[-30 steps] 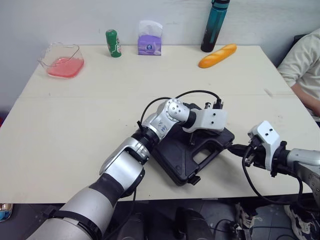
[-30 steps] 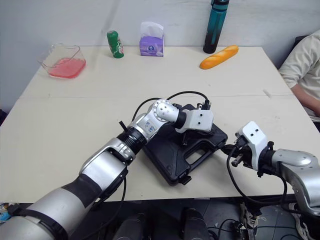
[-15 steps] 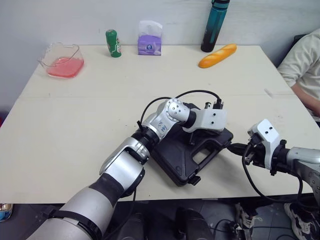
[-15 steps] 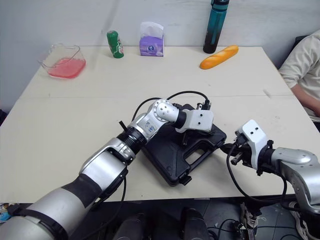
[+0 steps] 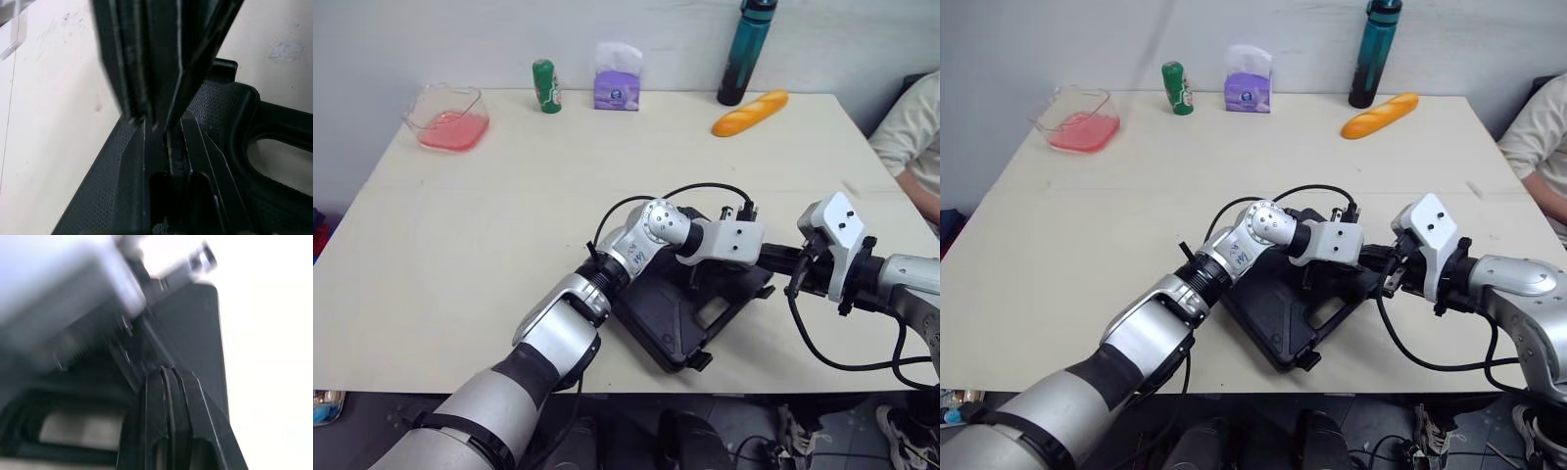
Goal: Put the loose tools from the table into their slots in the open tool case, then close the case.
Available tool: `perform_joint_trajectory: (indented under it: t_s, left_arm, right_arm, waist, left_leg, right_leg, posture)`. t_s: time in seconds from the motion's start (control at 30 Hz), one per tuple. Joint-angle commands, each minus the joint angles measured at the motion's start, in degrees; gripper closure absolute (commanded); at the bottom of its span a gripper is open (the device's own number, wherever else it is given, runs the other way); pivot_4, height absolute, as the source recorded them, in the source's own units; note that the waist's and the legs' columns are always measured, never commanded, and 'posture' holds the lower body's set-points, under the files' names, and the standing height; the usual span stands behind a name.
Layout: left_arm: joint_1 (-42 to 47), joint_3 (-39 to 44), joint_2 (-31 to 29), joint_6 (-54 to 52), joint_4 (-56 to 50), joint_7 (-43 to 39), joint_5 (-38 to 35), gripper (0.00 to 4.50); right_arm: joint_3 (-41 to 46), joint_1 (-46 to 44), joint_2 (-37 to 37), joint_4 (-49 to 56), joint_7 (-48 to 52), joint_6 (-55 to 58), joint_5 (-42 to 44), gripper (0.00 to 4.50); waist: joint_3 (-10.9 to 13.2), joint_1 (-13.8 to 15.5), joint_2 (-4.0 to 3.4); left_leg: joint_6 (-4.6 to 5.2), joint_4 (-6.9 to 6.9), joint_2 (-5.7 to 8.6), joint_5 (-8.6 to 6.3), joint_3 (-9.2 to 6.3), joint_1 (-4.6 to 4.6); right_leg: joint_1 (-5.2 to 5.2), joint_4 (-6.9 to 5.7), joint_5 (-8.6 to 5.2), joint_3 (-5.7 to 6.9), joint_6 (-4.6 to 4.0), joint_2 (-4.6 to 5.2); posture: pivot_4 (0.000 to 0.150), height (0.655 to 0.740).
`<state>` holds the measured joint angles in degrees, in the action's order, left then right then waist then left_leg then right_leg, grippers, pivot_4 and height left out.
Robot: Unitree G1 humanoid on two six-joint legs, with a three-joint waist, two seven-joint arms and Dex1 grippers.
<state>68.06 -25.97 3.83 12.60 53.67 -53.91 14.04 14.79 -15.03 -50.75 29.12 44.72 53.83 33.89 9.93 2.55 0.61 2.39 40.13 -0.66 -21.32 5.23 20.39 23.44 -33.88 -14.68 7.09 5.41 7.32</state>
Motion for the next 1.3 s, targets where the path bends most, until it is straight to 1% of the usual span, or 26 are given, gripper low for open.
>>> perform_joint_trajectory:
  t_s: [0.03, 0.1, 0.23, 0.3, 0.4, 0.5, 0.67, 0.83, 1.1, 1.2, 1.3]
  left_arm:
    - [-4.1, -5.0, 0.2, -1.4, 4.2, -2.6, 4.4, 4.50]
    - [-3.5, -3.9, -0.2, -2.1, 4.6, -2.4, 3.7, 4.50]
    - [-3.1, -2.6, -1.2, -2.8, 3.7, -3.7, 2.4, 4.50]
    - [-3.3, -2.2, -1.1, -3.3, 2.8, -4.4, 1.8, 4.50]
    - [-3.7, -2.0, -0.9, -3.8, 1.8, -4.7, 1.6, 4.50]
    - [-4.1, -2.3, -0.8, -3.7, 1.5, -4.3, 2.0, 4.50]
    - [-4.2, -2.7, -0.6, -3.3, 1.4, -4.5, 2.4, 4.50]
    - [-4.1, -3.3, -0.5, -2.6, 1.7, -4.2, 3.1, 4.50]
    - [-4.9, -4.6, -0.3, -2.0, 1.4, -4.9, 3.9, 4.50]
    - [-5.4, -5.0, -0.3, -1.6, 1.7, -4.8, 4.3, 4.50]
    - [-5.5, -5.1, -0.3, -1.5, 2.0, -4.7, 4.4, 4.50]
  right_arm:
    - [2.6, 1.6, -1.5, 1.1, -0.1, -0.7, 0.3, 4.45]
    - [5.3, 3.3, -2.7, 1.6, 0.6, 0.4, 1.5, 4.45]
    - [12.1, 11.9, -6.1, 2.8, 4.4, 0.8, 2.3, 4.45]
    - [13.7, 14.7, -6.8, 2.7, 5.0, 0.6, 2.3, 4.45]
    - [13.8, 18.9, -7.5, 2.3, 5.6, -1.3, 0.0, 4.45]
    - [11.4, 20.7, -7.1, 1.1, 4.8, -3.2, -1.9, 4.45]
    - [6.1, 18.5, -4.8, -0.5, 2.7, -4.6, -2.9, 4.45]
    - [3.3, 15.5, -3.7, -1.5, 1.8, -5.6, -2.8, 4.45]
    - [1.4, 8.9, -1.8, -1.9, 0.6, -4.0, -0.4, 4.45]
    - [0.4, 7.5, -1.9, -2.2, 0.4, -3.5, -1.0, 4.45]
    - [-0.5, 6.7, -1.8, -2.7, 0.1, -3.3, -1.5, 4.45]
  waist:
    - [0.0, 0.1, -0.01]
    - [0.0, 0.1, -0.01]
    - [0.0, 0.4, 0.01]
    - [0.0, 0.3, 0.02]
    - [0.0, 0.1, 0.02]
    - [0.0, 0.1, 0.00]
    - [0.0, 0.1, 0.00]
    - [0.0, 0.3, -0.03]
    - [0.0, -0.4, -0.04]
    - [-0.1, -0.9, -0.11]
    - [-0.1, -0.7, -0.13]
  left_leg:
    - [0.08, 0.01, 0.04, -0.04, 0.07, 0.00]
    - [0.16, 0.03, 0.08, -0.09, 0.13, 0.00]
    - [0.18, 0.03, 0.07, -0.10, 0.05, 0.04]
    - [0.18, 0.04, 0.04, -0.10, 0.06, 0.01]
    - [0.17, 0.03, 0.04, -0.10, 0.09, -0.06]
    - [0.15, 0.03, 0.01, -0.08, 0.06, -0.09]
    - [0.13, 0.02, 0.01, -0.08, 0.06, -0.09]
    - [0.13, 0.03, 0.03, -0.07, 0.06, -0.06]
    - [0.12, 0.03, 0.02, -0.07, 0.07, -0.10]
    - [0.12, 0.03, 0.00, -0.07, 0.06, -0.10]
    - [0.11, -0.01, 0.00, -0.07, -0.02, -0.07]
  right_leg:
    - [0.00, 0.01, 0.01, 0.08, 0.02, 0.02]
    - [-0.02, 0.03, 0.03, 0.26, 0.06, 0.09]
    - [-0.04, 0.07, 0.03, 0.41, 0.06, 0.10]
    - [-0.07, 0.10, 0.03, 0.41, 0.06, 0.08]
    - [-0.07, 0.17, 0.03, 0.32, 0.06, 0.10]
    - [-0.06, 0.11, 0.01, 0.31, 0.03, 0.10]
    - [-0.06, 0.13, 0.01, 0.30, 0.02, 0.11]
    - [-0.05, 0.15, 0.01, 0.36, 0.02, 0.12]
    - [-0.05, 0.11, 0.01, 0.32, 0.02, 0.12]
    - [-0.06, 0.12, 0.01, 0.30, 0.02, 0.13]
    - [-0.06, 0.15, -0.01, 0.30, -0.01, 0.14]
  posture:
    - [0.150, 0.7314]
    - [0.150, 0.7314]
    - [0.150, 0.7314]
    - [0.150, 0.7314]
    - [0.150, 0.7314]
    - [0.150, 0.7314]
    - [0.150, 0.7314]
    - [0.150, 0.7314]
    - [0.150, 0.7314]
    - [0.150, 0.7314]
    - [0.150, 0.7314]
